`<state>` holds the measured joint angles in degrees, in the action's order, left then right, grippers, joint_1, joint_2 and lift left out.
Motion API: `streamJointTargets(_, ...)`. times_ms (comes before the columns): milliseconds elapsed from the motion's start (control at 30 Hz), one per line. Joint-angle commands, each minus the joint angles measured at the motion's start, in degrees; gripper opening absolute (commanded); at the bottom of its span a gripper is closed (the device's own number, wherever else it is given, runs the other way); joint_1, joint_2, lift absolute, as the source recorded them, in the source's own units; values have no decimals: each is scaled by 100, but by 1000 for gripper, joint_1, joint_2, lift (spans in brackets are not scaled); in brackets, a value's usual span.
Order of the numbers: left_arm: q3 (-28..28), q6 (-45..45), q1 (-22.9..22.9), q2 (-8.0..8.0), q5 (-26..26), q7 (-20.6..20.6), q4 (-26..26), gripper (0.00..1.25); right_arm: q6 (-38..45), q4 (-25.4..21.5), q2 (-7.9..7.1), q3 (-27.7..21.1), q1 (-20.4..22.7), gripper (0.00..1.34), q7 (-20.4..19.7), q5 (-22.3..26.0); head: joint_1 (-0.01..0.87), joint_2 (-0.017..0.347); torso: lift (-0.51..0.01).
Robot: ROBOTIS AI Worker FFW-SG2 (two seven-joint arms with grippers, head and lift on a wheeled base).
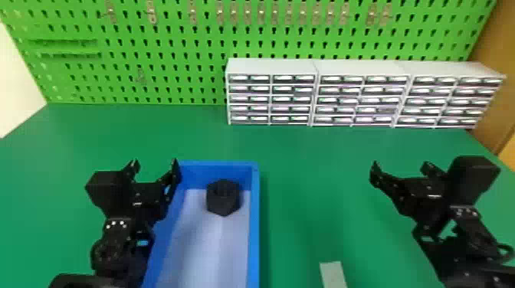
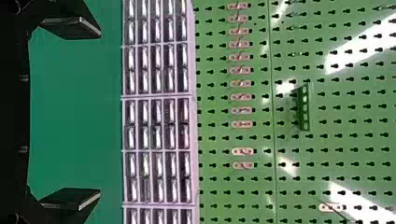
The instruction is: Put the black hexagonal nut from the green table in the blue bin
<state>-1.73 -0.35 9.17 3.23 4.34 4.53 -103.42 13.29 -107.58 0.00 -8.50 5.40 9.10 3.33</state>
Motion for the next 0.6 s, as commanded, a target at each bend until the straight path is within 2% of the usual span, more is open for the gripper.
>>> streamJointTargets(0, -55, 0, 32, 2, 5, -5, -11, 824, -37, 0, 5, -2, 13, 1230, -4, -17, 657, 57, -95)
streamJointTargets(567, -179, 0, -29, 2, -12, -5, -29, 824, -55, 0, 5, 94, 22, 1230, -22, -87, 657, 57, -95)
